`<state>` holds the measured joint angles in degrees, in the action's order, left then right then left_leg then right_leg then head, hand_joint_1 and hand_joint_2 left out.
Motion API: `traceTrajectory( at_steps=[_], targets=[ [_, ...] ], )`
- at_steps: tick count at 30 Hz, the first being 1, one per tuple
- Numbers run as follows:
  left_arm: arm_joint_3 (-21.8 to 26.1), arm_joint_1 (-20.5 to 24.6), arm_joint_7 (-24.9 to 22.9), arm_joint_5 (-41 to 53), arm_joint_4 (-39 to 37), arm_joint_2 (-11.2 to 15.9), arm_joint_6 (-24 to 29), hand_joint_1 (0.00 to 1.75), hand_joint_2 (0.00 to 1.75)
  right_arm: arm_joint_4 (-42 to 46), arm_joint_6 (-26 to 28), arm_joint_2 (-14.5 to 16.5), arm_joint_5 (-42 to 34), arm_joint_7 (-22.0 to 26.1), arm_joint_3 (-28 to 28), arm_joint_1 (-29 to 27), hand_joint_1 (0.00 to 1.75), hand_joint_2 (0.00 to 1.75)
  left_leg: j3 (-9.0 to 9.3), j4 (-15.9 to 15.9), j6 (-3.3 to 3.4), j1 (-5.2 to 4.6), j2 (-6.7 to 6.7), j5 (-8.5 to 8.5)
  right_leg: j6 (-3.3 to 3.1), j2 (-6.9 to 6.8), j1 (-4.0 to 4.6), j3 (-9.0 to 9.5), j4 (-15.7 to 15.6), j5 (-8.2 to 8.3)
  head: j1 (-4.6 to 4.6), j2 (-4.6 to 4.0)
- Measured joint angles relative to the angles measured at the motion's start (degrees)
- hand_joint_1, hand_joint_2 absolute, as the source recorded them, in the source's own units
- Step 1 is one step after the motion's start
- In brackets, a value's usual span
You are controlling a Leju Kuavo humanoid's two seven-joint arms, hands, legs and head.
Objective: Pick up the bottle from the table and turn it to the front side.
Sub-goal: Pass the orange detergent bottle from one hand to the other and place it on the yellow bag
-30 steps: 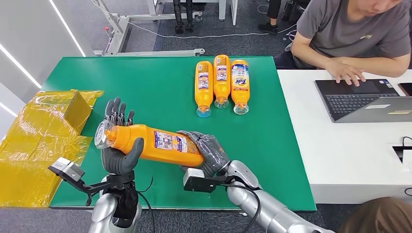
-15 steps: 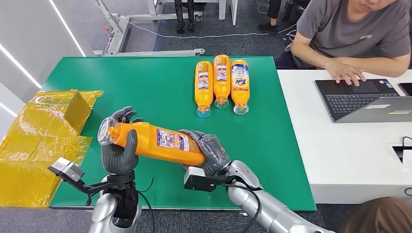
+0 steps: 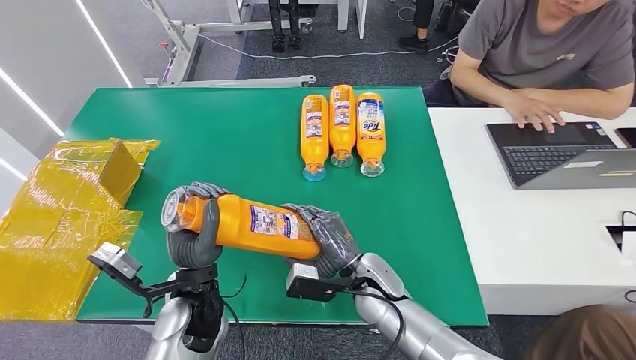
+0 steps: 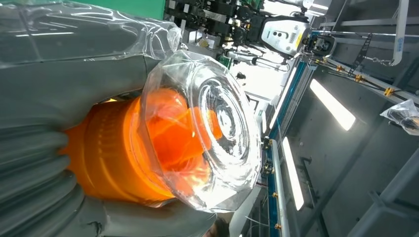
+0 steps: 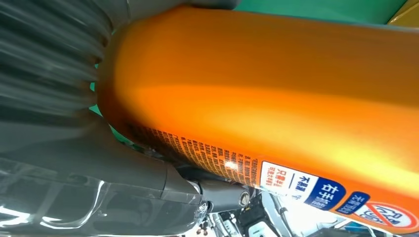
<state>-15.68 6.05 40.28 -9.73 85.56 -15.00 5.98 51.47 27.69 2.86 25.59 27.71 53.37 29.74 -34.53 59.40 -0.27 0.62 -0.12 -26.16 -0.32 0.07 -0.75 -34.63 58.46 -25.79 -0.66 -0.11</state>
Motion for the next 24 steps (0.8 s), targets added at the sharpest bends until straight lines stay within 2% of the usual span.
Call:
traceTrajectory(
  at_steps=[13, 21, 24],
  targets=[
    [-1.0, 0.3, -0.1, 2.6, -3.1, 0.6, 3.1, 1.75, 1.75, 0.8, 2.4, 0.2, 0.1, 0.7, -0.1, -1.0, 0.00, 1.75, 0.00, 0.0, 0.00, 0.00, 0.00, 0.00, 0.00, 0.00, 0.00, -0.01, 0.0, 0.00, 0.00, 0.00],
    [-1.0, 0.1, -0.1, 4.1, -3.6, 1.1, 6.5, 1.75, 1.75, 4.5, 7.4, 0.7, -9.4, 7.4, -3.3, -3.4, 0.00, 1.75, -0.01, 0.0, 0.00, 0.00, 0.00, -0.01, 0.00, 0.00, 0.00, -0.02, 0.0, -0.01, -0.01, 0.00],
    [-1.0, 0.1, -0.1, 9.1, -3.6, 1.6, 10.1, 1.75, 1.75, 6.5, 8.4, 1.2, -12.1, 8.8, -4.3, -4.8, 0.00, 1.75, -0.01, 0.0, -0.01, 0.01, 0.00, -0.01, 0.00, 0.00, 0.01, -0.02, 0.0, -0.01, -0.01, 0.00]
  ],
)
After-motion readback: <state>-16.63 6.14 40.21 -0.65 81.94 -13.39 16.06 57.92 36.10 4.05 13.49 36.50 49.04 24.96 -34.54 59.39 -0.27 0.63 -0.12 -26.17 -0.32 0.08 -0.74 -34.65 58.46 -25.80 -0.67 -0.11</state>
